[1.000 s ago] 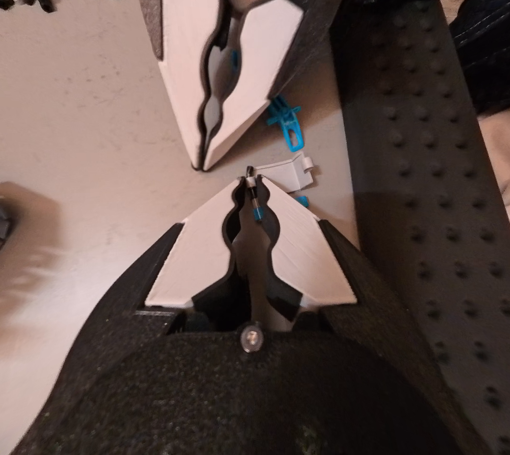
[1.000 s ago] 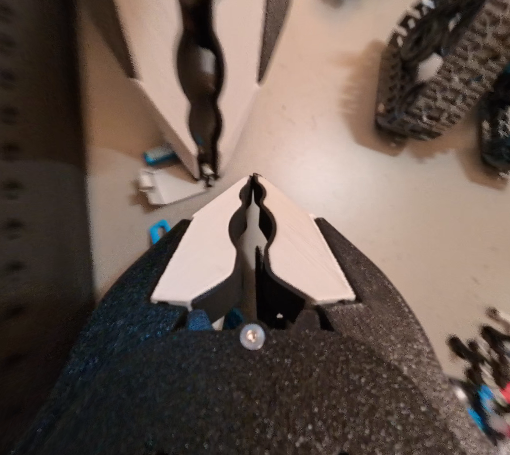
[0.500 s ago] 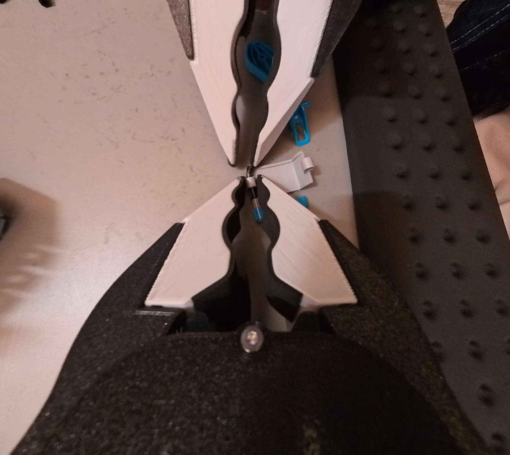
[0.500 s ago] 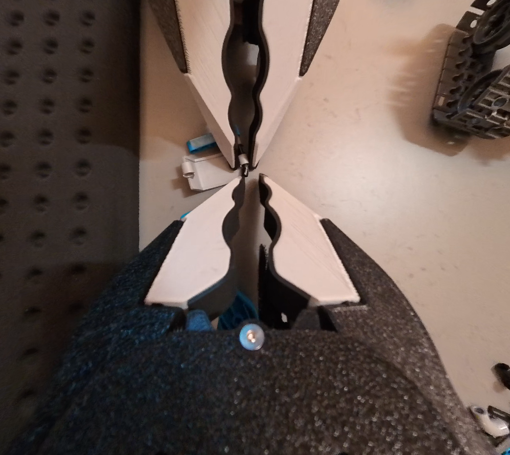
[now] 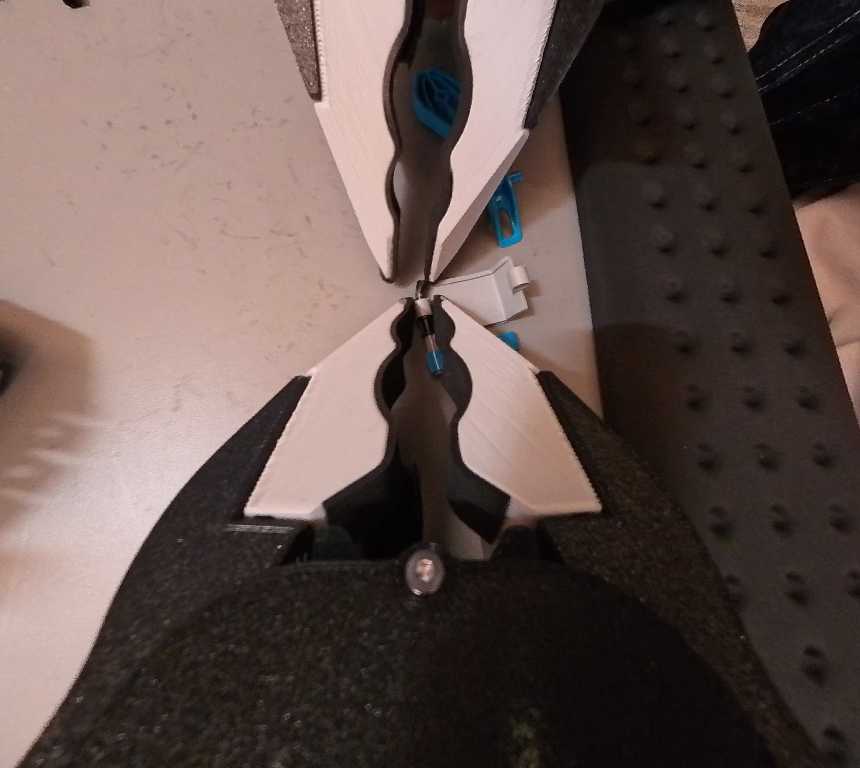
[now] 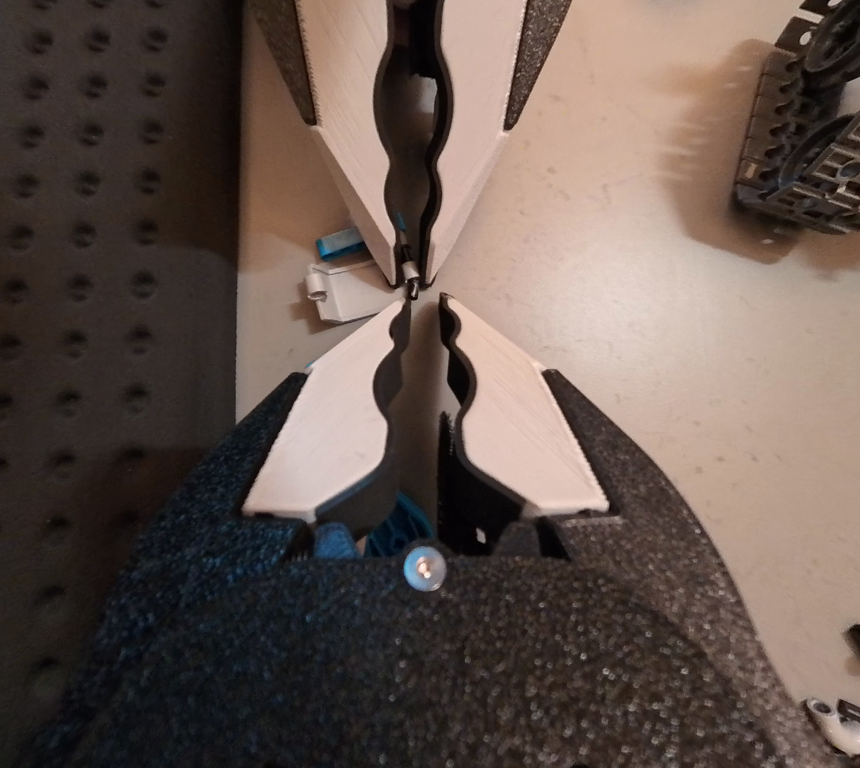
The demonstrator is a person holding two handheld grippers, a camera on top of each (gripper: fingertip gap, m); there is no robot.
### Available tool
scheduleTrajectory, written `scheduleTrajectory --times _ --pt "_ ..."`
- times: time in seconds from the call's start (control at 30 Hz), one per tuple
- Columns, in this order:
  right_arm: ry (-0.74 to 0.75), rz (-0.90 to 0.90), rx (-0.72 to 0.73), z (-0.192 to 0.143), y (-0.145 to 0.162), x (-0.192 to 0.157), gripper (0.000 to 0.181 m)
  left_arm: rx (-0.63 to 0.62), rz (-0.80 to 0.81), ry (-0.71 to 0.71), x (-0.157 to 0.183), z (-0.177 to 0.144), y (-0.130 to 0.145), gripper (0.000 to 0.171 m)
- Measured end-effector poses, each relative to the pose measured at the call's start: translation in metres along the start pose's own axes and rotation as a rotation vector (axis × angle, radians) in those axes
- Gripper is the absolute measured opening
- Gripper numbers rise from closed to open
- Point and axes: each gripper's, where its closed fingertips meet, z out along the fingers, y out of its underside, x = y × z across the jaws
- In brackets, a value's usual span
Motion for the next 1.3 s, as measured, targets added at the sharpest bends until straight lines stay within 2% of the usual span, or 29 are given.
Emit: scheduleTrajectory --times 0.33,0.47,0.53,0.57,0.6,0.67,0.7,0.73,0.93,1.13,1.2,1.3 --pt "-0.023 0.025 0.012 0.003 -0.001 -0.003 0.018 0.000 -0.001 0.002 0.000 0.000 0.000 0.007" --pt "-0.059 0.016 0.035 0.004 -0.004 -0.009 0.003 0.004 0.033 -0.005 0.003 -0.001 0.000 0.008" --pt "-0.058 0.012 0.038 0.003 -0.004 -0.009 0.003 0.011 0.042 -0.034 0.001 -0.004 0.001 0.008" --pt "-0.049 0.009 0.034 0.002 -0.003 -0.008 0.002 0.009 0.033 -0.055 -0.002 -0.006 0.003 0.021" --pt "-0.033 0.003 0.046 0.002 -0.004 -0.006 0.002 0.010 0.015 -0.061 -0.003 -0.010 0.006 0.022" --pt "0.009 -0.023 0.068 -0.001 -0.006 -0.003 0.002 0.039 -0.033 -0.038 -0.003 -0.017 0.007 0.018" --pt "0.037 -0.038 0.081 -0.003 -0.007 0.000 0.002 0.059 -0.046 -0.024 -0.002 -0.021 0.005 0.013" --pt "0.067 -0.048 0.090 -0.005 -0.009 0.004 0.002 0.073 -0.047 -0.014 -0.002 -0.022 0.003 0.000" --pt "0.060 0.023 0.138 -0.011 -0.010 0.009 0.002 0.053 -0.012 -0.086 -0.012 -0.024 0.007 0.000" --pt "0.126 0.006 0.161 -0.024 -0.014 0.018 0.002 0.008 -0.015 -0.121 -0.021 -0.032 0.020 0.000" --pt "0.136 0.042 0.239 -0.036 -0.024 0.022 0.002 0.041 -0.016 -0.106 -0.016 -0.034 0.012 0.000" --pt "0.145 0.099 0.349 -0.052 -0.036 0.031 0.002 0.122 -0.045 -0.133 -0.019 -0.037 -0.005 0.026"
